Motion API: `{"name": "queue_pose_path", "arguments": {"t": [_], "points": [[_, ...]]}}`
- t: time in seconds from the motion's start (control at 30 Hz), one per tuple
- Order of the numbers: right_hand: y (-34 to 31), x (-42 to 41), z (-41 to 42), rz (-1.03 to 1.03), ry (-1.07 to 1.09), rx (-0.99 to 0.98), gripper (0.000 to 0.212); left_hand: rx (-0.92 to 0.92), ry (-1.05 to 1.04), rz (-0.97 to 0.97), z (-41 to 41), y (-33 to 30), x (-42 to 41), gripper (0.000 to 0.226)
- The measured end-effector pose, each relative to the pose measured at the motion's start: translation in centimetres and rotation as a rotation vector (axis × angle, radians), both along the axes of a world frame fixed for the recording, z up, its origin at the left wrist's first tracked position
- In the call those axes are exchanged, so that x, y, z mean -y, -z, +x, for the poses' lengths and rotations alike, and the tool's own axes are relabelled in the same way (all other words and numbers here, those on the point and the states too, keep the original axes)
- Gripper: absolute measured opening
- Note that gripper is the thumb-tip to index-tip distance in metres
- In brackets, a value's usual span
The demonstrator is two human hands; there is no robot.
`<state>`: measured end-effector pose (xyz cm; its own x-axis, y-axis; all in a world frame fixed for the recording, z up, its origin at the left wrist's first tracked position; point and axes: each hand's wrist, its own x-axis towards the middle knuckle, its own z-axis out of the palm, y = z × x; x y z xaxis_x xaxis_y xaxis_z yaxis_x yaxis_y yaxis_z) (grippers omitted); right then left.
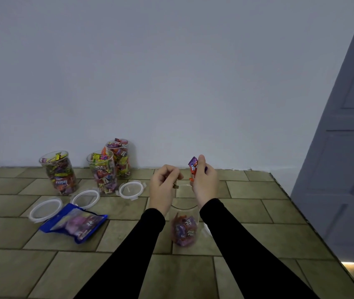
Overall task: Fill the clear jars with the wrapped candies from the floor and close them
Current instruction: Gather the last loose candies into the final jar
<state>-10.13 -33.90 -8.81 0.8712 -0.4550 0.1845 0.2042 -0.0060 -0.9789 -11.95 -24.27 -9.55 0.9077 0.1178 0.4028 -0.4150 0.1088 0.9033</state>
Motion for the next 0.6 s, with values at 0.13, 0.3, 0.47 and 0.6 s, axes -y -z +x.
{"name": "queue_pose_path", "arguments": {"t": [0.13, 0.3, 0.47, 0.6], "points": [[0.4, -0.1, 0.3, -0.020, 0.005, 0.008, 0.053, -0.043, 0.047, -0.052, 0.0, 0.2, -0.1, 0.018], [0.6, 0.0, 0.4, -0.038, 0.002, 0.023, 0.052, -0.030, 0.036, -0.049, 0.2, 0.7, -0.2, 0.017], [0.4, 0.0, 0.4, -0.019, -0.001, 0.018, 0.056, 0.016, 0.096, -0.104, 0.4, 1.2, -0.4, 0.030], [0.4, 0.0, 0.4, -0.007, -0.008, 0.002, 0.059, -0.080, 0.024, -0.137, 0.3, 2.8, -0.4, 0.050]]}}
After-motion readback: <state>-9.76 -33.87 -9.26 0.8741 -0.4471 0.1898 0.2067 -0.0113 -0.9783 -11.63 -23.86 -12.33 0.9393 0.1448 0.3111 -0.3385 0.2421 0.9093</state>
